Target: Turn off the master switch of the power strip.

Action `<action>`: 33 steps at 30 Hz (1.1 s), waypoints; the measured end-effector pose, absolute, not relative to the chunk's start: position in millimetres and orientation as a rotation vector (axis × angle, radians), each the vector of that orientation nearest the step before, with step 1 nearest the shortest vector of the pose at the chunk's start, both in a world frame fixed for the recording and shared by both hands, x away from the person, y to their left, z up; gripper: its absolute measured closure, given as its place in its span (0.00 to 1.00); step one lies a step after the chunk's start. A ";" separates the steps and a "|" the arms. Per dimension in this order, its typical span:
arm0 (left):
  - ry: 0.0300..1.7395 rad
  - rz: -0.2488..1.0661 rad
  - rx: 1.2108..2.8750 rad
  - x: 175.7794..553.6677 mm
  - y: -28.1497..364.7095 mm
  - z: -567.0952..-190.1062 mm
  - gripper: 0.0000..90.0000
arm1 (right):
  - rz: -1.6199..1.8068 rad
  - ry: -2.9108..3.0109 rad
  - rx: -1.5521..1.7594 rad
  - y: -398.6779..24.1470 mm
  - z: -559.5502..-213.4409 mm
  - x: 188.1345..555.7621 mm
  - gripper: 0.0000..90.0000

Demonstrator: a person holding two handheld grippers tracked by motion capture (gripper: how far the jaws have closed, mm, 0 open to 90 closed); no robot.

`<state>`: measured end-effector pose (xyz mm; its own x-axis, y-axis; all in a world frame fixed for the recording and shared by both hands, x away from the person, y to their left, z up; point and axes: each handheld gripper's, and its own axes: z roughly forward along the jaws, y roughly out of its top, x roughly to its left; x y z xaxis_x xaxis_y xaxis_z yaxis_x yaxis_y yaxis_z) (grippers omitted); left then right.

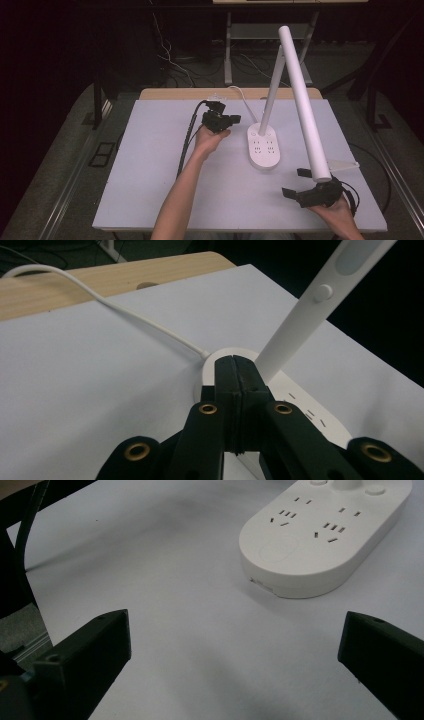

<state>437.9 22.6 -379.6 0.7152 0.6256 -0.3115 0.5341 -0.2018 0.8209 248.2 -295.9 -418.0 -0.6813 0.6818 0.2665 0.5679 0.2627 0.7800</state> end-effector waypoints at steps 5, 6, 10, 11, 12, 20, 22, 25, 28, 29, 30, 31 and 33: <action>0.866 0.115 1.863 428.9 34.5 -372.8 0.97 | 1.393 2.396 1.192 -295.6 -418.1 248.2 0.00; 0.860 0.109 1.858 426.8 36.8 -372.1 0.95 | 1.393 2.396 1.192 -295.5 -418.2 248.1 0.00; 0.846 0.103 1.853 420.0 46.1 -368.6 0.88 | 1.391 2.398 1.192 -295.1 -418.3 248.1 0.00; 0.844 0.100 1.850 418.1 48.5 -367.5 0.85 | 1.390 2.399 1.192 -294.9 -418.3 248.0 0.00; 0.843 0.097 1.851 416.3 51.3 -366.4 0.81 | 1.390 2.399 1.191 -294.8 -418.3 248.0 0.00; 0.828 0.071 1.862 398.8 73.3 -364.0 0.42 | 1.389 2.399 1.189 -294.4 -418.6 248.5 0.00; 0.828 0.061 1.856 395.2 79.7 -364.3 0.36 | 1.387 2.402 1.190 -294.1 -418.5 248.2 0.00; 0.830 0.053 1.851 390.2 89.4 -364.3 0.25 | 1.387 2.401 1.190 -294.2 -418.5 248.1 0.00; 0.830 0.054 1.852 384.4 98.3 -364.4 0.16 | 1.388 2.398 1.189 -294.4 -418.5 248.2 0.00; 0.819 0.041 1.845 382.1 101.6 -364.4 0.14 | 1.388 2.398 1.190 -294.4 -418.6 248.2 0.00; 0.808 0.029 1.837 379.9 104.6 -364.5 0.10 | 1.388 2.398 1.191 -294.4 -418.6 248.3 0.00; 0.810 0.020 1.836 377.3 107.4 -364.6 0.05 | 1.387 2.398 1.191 -294.4 -418.6 248.4 0.00; 0.804 0.018 1.840 371.2 112.1 -366.1 0.00 | 1.388 2.398 1.189 -294.3 -418.6 248.4 0.00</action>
